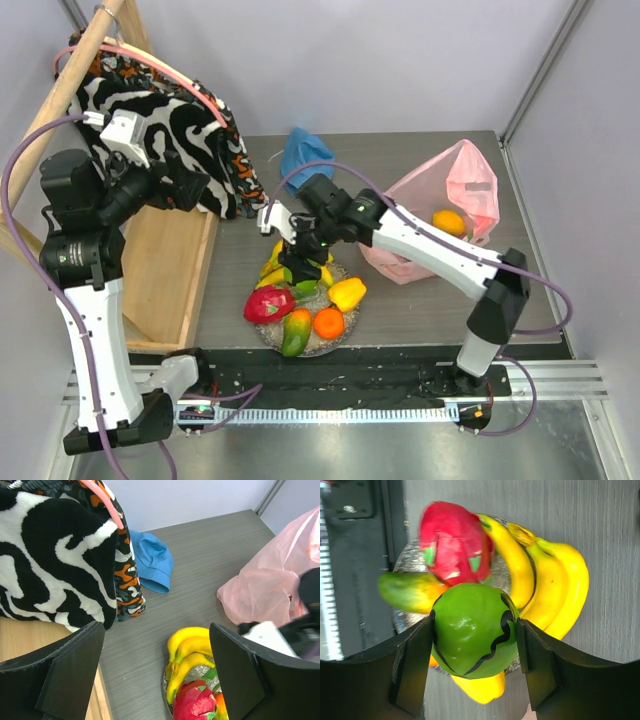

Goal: Take the fake fruits out of the plastic bag

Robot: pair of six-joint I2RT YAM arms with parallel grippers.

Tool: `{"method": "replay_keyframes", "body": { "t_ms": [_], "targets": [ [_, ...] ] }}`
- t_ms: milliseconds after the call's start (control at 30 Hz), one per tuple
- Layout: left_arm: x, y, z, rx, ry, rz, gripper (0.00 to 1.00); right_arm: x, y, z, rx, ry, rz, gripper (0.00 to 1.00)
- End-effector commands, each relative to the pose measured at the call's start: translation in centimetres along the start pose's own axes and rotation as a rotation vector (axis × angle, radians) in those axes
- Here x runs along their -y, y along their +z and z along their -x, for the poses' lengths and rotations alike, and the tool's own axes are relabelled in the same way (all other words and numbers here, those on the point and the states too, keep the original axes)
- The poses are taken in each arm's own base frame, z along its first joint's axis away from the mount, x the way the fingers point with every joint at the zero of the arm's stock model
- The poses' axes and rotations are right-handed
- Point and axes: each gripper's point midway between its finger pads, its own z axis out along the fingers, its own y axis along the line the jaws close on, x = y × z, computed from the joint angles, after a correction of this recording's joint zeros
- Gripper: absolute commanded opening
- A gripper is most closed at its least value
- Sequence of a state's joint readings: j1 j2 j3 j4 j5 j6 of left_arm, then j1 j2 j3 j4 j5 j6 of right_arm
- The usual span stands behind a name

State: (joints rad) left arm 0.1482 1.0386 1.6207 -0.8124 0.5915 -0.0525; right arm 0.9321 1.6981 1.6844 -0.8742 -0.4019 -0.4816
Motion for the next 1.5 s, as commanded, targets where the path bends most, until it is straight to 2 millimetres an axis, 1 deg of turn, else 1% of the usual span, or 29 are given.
{"method": "replay_keyframes", "body": {
  "t_ms": [0, 67, 133, 333, 400, 500, 533, 567, 633, 733, 800, 833, 867, 900, 967, 1000, 1067, 1100, 1133, 1167, 1200, 1233, 1267, 1300, 1333, 1367, 1400, 1433, 1467],
  "targets": [
    [1.6, -1.5, 1.6, 0.071, 0.002, -0.056, 0.91, 3.3, 2.6, 1.0, 0.014, -0.038, -0.095, 0.41],
    [2.1, -2.1, 1.6, 0.090, -0.006, -0.076, 0.91, 4.2, 3.7, 0.8, -0.006, -0.034, -0.115, 0.42],
    [2.6, -2.2, 0.8, 0.081, -0.032, -0.102, 0.91, 5.2, 5.3, 0.1, -0.040, -0.030, -0.129, 0.43],
    [3.7, -2.7, -0.1, 0.073, -0.048, -0.145, 0.90, 5.5, 8.3, -0.9, -0.084, -0.023, -0.116, 0.47],
    [3.9, -2.8, -0.1, 0.072, -0.055, -0.156, 0.90, 5.2, 8.6, -1.0, -0.091, -0.023, -0.110, 0.48],
    [4.1, -2.7, 0.0, 0.070, -0.068, -0.170, 0.90, 5.0, 8.8, -1.2, -0.100, -0.028, -0.117, 0.55],
    [4.2, -2.7, 0.0, 0.072, -0.067, -0.175, 0.90, 4.9, 8.7, -1.1, -0.096, -0.023, -0.122, 0.59],
    [4.2, -2.6, 0.0, 0.070, -0.072, -0.180, 0.90, 5.0, 8.4, -0.9, -0.091, -0.020, -0.130, 0.66],
    [4.3, -2.5, 0.2, 0.072, -0.074, -0.195, 0.90, 5.0, 7.9, -0.6, -0.082, -0.012, -0.144, 0.72],
    [4.3, -1.9, 0.5, 0.069, -0.092, -0.222, 0.90, 4.8, 5.5, 1.2, -0.027, 0.007, -0.176, 0.81],
    [4.3, -1.1, 0.4, 0.050, -0.120, -0.257, 0.90, 4.6, 2.7, 2.8, 0.029, 0.017, -0.218, 0.89],
    [4.4, -0.9, 0.6, 0.053, -0.124, -0.280, 0.90, 4.6, 1.8, 3.0, 0.042, 0.020, -0.233, 0.92],
    [4.3, -0.5, 0.6, 0.050, -0.137, -0.287, 0.89, 4.2, -0.2, 3.8, 0.078, 0.022, -0.257, 0.94],
    [4.3, 0.3, 0.5, 0.034, -0.161, -0.307, 0.89, 4.3, -1.4, 3.8, 0.088, 0.033, -0.287, 0.99],
    [4.6, 1.0, 0.8, 0.031, -0.148, -0.333, 0.89, 4.4, -3.8, 4.2, 0.125, 0.059, -0.334, 1.00],
    [4.7, 1.4, 0.7, 0.024, -0.137, -0.345, 0.89, 4.7, -6.6, 4.8, 0.177, 0.105, -0.387, 1.00],
    [5.2, 2.7, 0.4, -0.001, -0.130, -0.377, 0.89, 5.4, -9.8, 5.3, 0.242, 0.150, -0.463, 1.00],
    [5.5, 3.2, 0.3, -0.011, -0.123, -0.390, 0.89, 5.9, -13.1, 5.6, 0.313, 0.197, -0.516, 1.00],
    [6.6, 4.3, -0.4, -0.046, -0.124, -0.439, 0.89, 6.3, -14.6, 5.4, 0.344, 0.229, -0.544, 1.00],
    [6.6, 4.7, -0.1, -0.048, -0.110, -0.439, 0.89, 6.9, -16.2, 5.2, 0.372, 0.258, -0.569, 1.00],
    [9.0, 5.3, -1.2, -0.091, -0.070, -0.517, 0.89, 6.8, -18.6, 5.1, 0.427, 0.314, -0.595, 1.00],
    [9.4, 6.7, -2.2, -0.136, -0.060, -0.534, 0.89, 9.0, -21.0, 3.4, 0.441, 0.392, -0.677, 0.99],
    [9.9, 7.4, -2.4, -0.150, -0.013, -0.538, 0.89, 9.6, -22.5, 2.4, 0.455, 0.445, -0.717, 1.00],
    [11.8, 7.7, -4.2, -0.217, 0.013, -0.586, 0.89, 10.3, -23.6, 1.2, 0.459, 0.500, -0.757, 1.00],
    [12.4, 8.4, -5.3, -0.236, 0.085, -0.607, 0.89, 11.3, -25.4, -1.4, 0.445, 0.549, -0.835, 1.00],
    [13.1, 9.7, -7.1, -0.293, 0.086, -0.630, 0.89, 11.9, -26.0, -3.1, 0.413, 0.573, -0.900, 1.00],
    [15.3, 9.6, -8.7, -0.339, 0.098, -0.694, 0.89, 12.2, -26.4, -4.9, 0.372, 0.591, -0.956, 1.00],
    [16.5, 9.9, -9.6, -0.370, 0.085, -0.729, 0.88, 12.2, -26.6, -7.5, 0.321, 0.603, -0.995, 1.00],
    [17.6, 10.3, -10.5, -0.402, 0.066, -0.763, 0.89, 12.2, -26.8, -8.9, 0.300, 0.618, -1.022, 0.99]
  ]
}}
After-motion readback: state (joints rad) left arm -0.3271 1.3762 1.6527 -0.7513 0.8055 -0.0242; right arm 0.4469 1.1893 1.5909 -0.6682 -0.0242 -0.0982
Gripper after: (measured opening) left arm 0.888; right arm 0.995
